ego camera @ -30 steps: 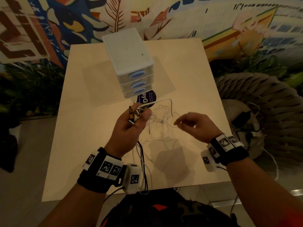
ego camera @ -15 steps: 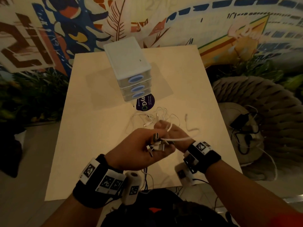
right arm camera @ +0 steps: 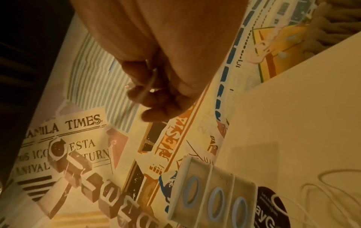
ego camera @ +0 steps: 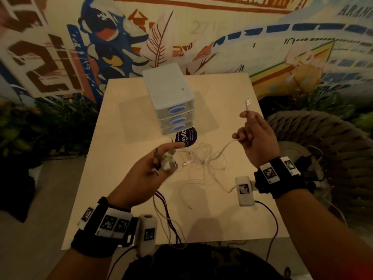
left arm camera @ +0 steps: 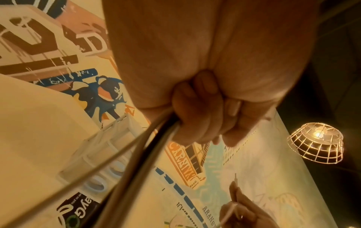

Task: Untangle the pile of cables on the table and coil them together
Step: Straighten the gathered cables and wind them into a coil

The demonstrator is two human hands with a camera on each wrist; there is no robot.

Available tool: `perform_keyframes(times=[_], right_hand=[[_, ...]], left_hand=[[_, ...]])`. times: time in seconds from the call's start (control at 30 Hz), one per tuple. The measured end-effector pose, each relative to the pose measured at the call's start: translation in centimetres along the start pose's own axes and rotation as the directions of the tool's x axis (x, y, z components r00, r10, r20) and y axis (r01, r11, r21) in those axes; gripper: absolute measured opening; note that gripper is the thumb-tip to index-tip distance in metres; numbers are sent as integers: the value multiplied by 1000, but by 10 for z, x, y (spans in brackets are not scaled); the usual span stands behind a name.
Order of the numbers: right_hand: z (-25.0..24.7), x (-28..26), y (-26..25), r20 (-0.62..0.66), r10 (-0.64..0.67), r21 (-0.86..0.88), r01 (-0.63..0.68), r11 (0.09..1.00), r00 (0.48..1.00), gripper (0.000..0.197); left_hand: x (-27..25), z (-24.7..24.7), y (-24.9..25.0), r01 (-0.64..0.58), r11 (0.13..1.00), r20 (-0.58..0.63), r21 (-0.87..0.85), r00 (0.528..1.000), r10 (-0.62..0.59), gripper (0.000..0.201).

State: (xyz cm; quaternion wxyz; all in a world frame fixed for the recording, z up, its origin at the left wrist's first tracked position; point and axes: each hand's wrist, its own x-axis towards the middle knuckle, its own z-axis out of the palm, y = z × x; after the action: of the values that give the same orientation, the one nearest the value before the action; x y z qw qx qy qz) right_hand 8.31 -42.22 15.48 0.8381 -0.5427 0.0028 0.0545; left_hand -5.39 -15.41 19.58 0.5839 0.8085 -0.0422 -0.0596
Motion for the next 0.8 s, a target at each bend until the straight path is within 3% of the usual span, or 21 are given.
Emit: perform_keyframes(times=[0.03,0.1,0.27,0.37,0.5,0.63,0.8], right_hand=[[3,-4,-2,30,-6,-37,7,999,1000,24],[13,-17,-1,109,-10,-187,30,982,994,24],[56,-52,20,291,15,-509,141,849,957,26],[79,-68,25,378,-18,-562,244,791,926,23],[86,-72,18,392,-55,-581,294,759,918,27],[77,-76,15,438,135,-688,234,687,889,38],[33,-83,29,390,300,-810,169,562,871,40]], left_hand=[[5,0,0,46,992,-35,-118,998,-50,30],[14,3,-2,85,957,-76,-279,991,-110,28],[32,24,9,124,917,-28,-380,989,-145,30],[36,37,19,131,907,-23,-401,988,-153,27],[35,39,20,126,892,-81,-434,981,-178,30],[41,36,20,50,902,-205,-428,967,-151,35],[54,13,18,16,834,-327,-552,916,-234,37]])
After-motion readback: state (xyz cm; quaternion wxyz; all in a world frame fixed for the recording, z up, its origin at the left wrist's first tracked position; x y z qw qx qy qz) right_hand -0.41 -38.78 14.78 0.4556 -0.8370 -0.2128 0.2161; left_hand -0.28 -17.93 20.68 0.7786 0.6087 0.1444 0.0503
